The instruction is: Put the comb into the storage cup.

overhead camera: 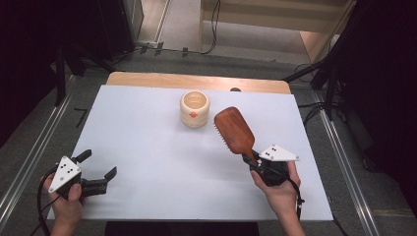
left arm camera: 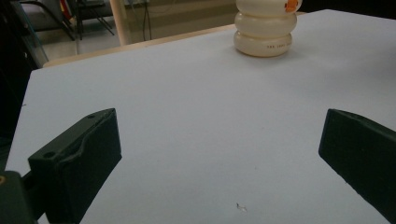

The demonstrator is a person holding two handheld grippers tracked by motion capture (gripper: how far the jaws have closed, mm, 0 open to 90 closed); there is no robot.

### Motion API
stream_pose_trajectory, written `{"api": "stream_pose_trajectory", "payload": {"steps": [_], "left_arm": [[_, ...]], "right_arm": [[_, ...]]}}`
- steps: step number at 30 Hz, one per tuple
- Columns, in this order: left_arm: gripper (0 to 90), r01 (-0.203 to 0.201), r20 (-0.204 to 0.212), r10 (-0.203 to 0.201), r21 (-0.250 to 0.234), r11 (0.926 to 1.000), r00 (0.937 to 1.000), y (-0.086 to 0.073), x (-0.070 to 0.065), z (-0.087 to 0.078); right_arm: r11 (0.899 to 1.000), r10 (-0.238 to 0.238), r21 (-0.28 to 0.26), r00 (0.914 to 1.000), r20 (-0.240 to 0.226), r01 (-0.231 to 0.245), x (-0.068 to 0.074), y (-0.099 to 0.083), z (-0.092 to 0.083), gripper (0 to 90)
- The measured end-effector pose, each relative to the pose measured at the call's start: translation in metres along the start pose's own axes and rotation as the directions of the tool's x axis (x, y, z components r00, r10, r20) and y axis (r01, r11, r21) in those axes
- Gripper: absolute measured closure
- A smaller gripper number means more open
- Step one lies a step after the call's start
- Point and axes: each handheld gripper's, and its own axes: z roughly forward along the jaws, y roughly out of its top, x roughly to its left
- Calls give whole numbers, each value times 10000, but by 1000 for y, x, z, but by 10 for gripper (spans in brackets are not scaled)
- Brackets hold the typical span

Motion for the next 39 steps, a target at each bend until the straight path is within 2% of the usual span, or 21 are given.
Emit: {"api": "stream_pose_trajectory", "payload": {"steps": [6, 22, 26, 33, 39], "left_arm": [[0, 88, 212, -85, -126, 9999, 9997, 7, -4, 2], [0, 236, 797, -176, -756, 9969, 9967, 38, -25, 9], [0, 311, 1118, -206, -936, 9951, 9935, 49, -33, 16], [0, 428, 1493, -273, -1019, 9939, 9884, 57, -40, 25], [0, 510, 1915, -279, -1168, 9918, 9811, 65, -49, 32]], "right_arm": [[9995, -114, -309, 9999, 9, 114, 3, 7, 2, 698], [9955, -337, -883, 9994, 23, 338, 10, 14, 3, 698], [9929, -480, -1087, 9988, 34, 481, 11, 17, 3, 698], [9863, -643, -1515, 9979, 59, 645, 19, 20, 4, 698], [9825, -719, -1716, 9974, 60, 718, 23, 22, 6, 698]]}}
